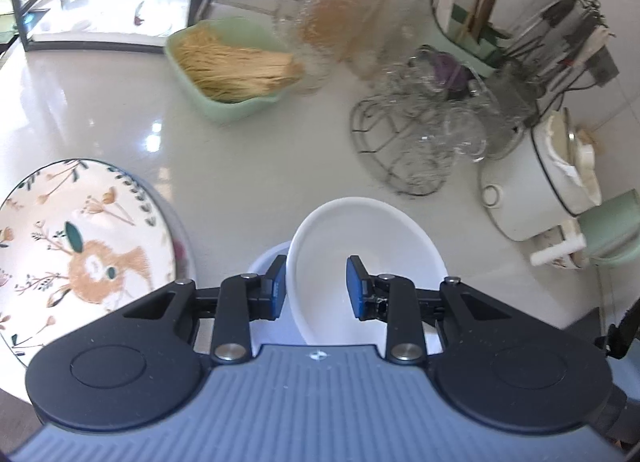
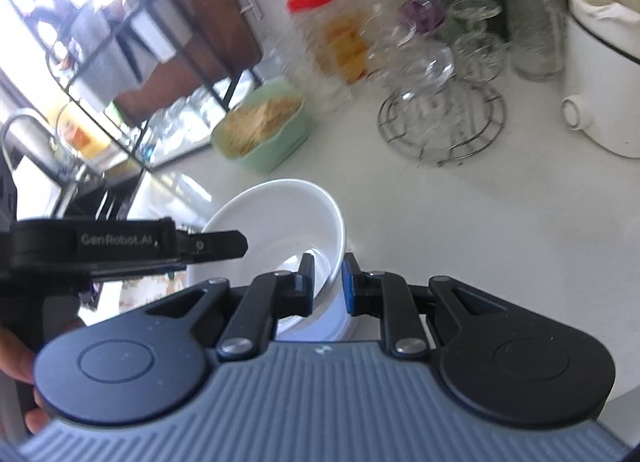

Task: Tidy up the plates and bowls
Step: 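Carry the ceramic bowl with the left tool to the nested plastic bowls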

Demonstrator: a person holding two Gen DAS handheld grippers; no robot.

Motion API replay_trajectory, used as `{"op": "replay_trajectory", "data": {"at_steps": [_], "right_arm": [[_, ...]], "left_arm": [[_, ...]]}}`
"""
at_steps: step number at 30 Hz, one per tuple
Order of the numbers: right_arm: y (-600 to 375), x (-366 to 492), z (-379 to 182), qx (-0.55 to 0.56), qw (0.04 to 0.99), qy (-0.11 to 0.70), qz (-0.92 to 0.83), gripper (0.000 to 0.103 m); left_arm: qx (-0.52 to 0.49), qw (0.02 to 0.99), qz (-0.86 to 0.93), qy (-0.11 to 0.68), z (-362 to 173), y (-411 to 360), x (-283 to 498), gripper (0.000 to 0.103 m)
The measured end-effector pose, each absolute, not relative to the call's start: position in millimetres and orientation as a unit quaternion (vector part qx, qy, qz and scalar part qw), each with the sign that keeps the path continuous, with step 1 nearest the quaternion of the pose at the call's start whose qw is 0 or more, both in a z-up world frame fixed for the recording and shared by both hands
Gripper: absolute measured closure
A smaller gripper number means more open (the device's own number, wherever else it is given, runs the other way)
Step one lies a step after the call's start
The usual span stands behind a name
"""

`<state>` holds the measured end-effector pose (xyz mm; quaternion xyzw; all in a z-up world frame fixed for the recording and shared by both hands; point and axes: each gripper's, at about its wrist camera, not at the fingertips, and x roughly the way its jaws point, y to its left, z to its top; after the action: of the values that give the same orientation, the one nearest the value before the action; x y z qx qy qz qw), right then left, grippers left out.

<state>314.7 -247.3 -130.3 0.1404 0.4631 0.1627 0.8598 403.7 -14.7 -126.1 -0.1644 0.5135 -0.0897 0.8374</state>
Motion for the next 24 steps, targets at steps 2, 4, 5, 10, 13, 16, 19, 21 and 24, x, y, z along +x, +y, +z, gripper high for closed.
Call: {"op": "replay_trajectory", "data": {"at_steps": [2,4,5,10,13,16,19,21,24], "right_arm": [[-242,315,-135,0.134,0.858,0.467,0.168,0.085],[-238,315,-138,0.127,0.857,0.47,0.17,0.085],[-236,315,-140,0.118,0.859,0.469,0.169,0.085],[-234,312,-148,0.098,0.862,0.471,0.157,0.084],[-235,312,-153,0.101,0.86,0.475,0.155,0.084],[-235,312,-155,0.098,0.857,0.481,0.156,0.085],[-234,313,-155,0.096,0.858,0.481,0.155,0.084],[-235,316,-154,0.096,0.856,0.485,0.15,0.074],[-236,317,-152,0.095,0.859,0.478,0.155,0.049]], "left_arm": [[-0.155,0.839,-0.084,0.515,-131,-12,404,0.068],[-0.13,0.84,-0.079,0.521,-135,-15,405,0.068],[-0.118,0.842,-0.081,0.519,-136,-18,405,0.068],[-0.097,0.835,-0.088,0.534,-147,-24,406,0.068],[-0.093,0.832,-0.093,0.539,-151,-25,404,0.068],[-0.097,0.83,-0.092,0.542,-152,-25,403,0.068],[-0.1,0.829,-0.084,0.544,-151,-23,402,0.068],[-0.105,0.825,-0.075,0.55,-150,-20,400,0.059],[-0.111,0.824,-0.062,0.552,-148,-15,397,0.051]]}}
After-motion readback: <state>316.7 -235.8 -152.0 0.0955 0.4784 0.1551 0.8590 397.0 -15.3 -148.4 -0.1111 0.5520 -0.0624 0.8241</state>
